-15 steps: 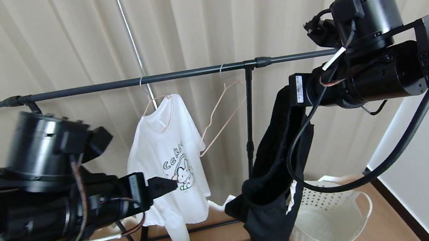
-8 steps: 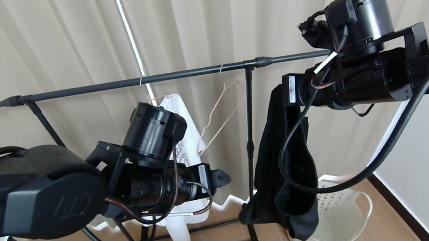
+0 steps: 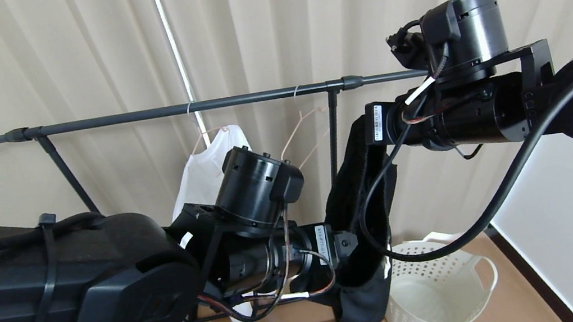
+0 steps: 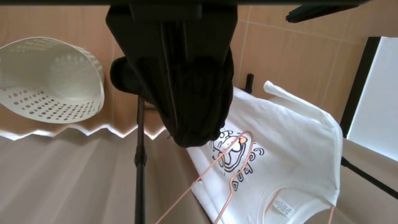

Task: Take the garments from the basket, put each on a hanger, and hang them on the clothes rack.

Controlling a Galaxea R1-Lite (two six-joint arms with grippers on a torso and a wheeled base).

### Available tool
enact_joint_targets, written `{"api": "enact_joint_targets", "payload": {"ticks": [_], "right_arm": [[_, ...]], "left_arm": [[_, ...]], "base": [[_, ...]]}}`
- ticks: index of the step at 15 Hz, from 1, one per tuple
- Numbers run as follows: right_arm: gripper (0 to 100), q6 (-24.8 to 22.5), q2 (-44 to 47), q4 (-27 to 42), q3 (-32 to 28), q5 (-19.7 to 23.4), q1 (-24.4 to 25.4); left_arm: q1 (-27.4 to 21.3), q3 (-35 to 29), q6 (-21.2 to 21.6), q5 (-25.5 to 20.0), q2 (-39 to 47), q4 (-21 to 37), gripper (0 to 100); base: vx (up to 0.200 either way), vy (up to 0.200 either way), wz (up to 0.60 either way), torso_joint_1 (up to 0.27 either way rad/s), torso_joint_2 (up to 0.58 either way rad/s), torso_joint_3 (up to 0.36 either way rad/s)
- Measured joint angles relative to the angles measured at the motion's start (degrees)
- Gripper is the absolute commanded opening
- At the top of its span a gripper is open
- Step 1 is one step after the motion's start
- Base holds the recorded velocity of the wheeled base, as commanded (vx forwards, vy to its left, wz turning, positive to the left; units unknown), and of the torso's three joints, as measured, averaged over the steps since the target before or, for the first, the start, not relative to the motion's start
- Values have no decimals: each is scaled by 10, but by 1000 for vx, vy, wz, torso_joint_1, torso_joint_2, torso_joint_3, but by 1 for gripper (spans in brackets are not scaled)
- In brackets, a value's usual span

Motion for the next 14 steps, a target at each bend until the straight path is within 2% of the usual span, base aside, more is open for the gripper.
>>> {"api": "enact_joint_targets", "payload": {"ticks": [2,6,14], "right_arm": [[0,1,0,-1,0,-1,14],[0,1,-1,-60,17,-26,44],[0,-1,-17,-64,30,-31,56]], "left_arm": [[-1,1,-1,0,14,-15,100],[-9,1,-2,0,44,-46,100],[-9,2,-33,13,78,-48,100]], "base": [[0,0,0,0,0,0],[0,0,0,0,0,0],[0,0,0,0,0,0]]}}
